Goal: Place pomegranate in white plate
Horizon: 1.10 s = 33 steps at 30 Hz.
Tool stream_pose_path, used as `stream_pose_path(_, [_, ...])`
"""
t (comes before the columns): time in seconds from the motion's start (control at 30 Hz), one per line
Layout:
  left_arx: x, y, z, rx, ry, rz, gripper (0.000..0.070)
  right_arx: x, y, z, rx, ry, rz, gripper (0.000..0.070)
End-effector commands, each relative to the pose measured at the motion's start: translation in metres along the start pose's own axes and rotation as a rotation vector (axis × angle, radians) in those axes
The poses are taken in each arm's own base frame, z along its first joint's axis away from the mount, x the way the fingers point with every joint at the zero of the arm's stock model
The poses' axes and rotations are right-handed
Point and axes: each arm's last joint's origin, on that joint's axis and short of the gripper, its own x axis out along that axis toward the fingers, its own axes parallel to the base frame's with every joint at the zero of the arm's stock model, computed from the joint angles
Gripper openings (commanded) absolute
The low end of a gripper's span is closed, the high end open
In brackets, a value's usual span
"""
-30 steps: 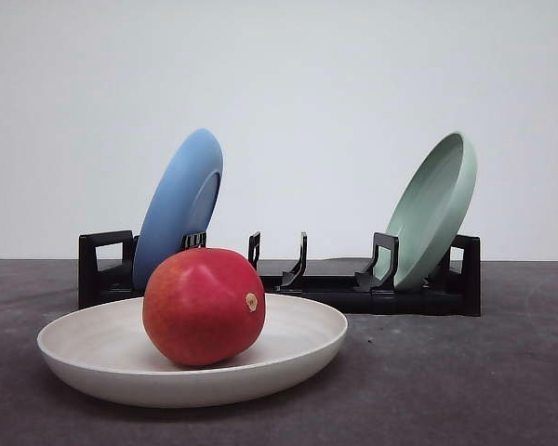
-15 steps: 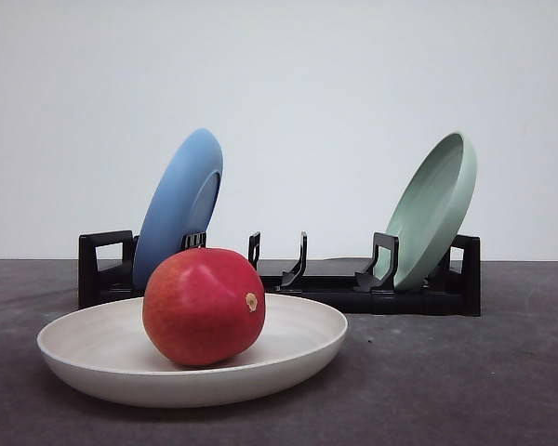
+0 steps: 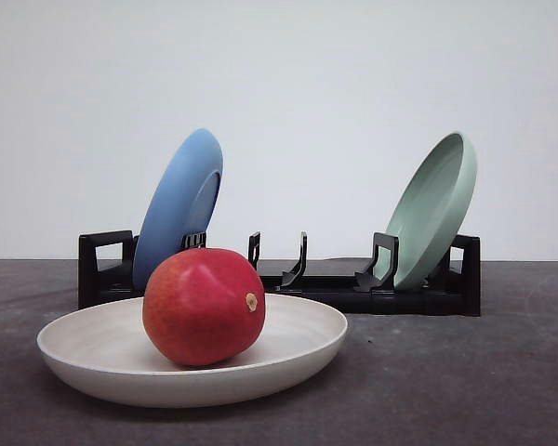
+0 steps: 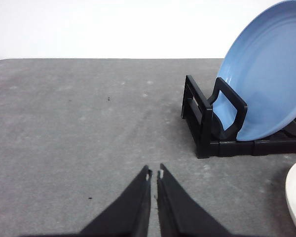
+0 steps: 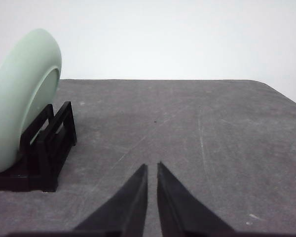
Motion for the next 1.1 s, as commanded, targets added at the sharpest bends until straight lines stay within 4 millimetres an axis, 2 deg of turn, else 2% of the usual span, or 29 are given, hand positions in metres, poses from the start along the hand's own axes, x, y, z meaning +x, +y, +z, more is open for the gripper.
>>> stream_pose_path(0.0, [0.0008, 0.0001, -0.002, 0.007, -0.001, 0.001, 0.0, 0.0003, 0.0001, -0.0004, 0.013, -0.005, 0.0, 0.003])
stream_pose_path(1.07, [0.0008, 0.0001, -0.002, 0.007, -0.001, 0.001, 0.0, 0.0003, 0.0001, -0.0004, 0.013, -0.005, 0.0, 0.003])
